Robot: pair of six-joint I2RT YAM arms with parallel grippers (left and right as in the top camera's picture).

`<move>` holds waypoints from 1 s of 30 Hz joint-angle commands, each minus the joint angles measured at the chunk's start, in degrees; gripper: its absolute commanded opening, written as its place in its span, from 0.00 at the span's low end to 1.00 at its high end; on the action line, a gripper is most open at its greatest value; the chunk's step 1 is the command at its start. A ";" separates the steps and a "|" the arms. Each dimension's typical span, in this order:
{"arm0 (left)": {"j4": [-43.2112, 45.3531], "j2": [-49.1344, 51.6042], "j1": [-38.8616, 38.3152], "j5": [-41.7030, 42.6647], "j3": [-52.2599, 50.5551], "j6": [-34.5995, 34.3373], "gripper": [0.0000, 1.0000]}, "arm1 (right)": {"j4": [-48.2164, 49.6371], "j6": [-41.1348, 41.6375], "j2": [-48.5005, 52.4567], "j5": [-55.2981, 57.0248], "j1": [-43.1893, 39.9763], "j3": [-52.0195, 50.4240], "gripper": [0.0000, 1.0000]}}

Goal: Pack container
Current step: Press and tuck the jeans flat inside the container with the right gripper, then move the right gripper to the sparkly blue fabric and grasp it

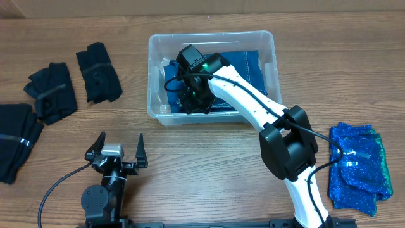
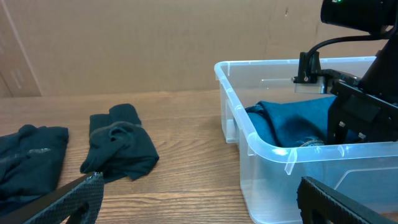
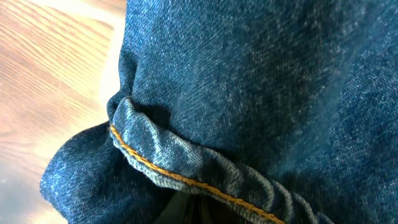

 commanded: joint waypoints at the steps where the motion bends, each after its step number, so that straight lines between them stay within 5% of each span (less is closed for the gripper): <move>1: -0.09 -0.57 0.42 -0.39 -0.20 1.11 1.00 | -3.21 -1.01 1.60 0.79 -1.18 5.07 0.04; 5: -0.09 -0.57 0.42 -0.39 -0.20 1.11 1.00 | -10.19 -1.01 1.40 0.79 -2.10 16.15 0.04; 9: -0.09 -0.57 0.42 -0.39 -0.20 1.11 1.00 | -20.85 -0.98 1.29 0.79 -3.80 31.69 0.29; 14: -0.09 -0.57 0.42 -0.39 -0.20 1.11 1.00 | -30.73 -0.13 0.13 0.02 -10.16 45.22 0.39; 24: -0.09 -0.57 0.42 -0.39 -0.20 1.11 1.00 | -30.75 2.71 -16.37 -1.77 -26.64 42.62 0.46; 30: -0.09 -0.57 0.42 -0.39 -0.20 1.11 1.00 | -30.73 4.26 -35.47 2.75 -40.28 22.69 0.54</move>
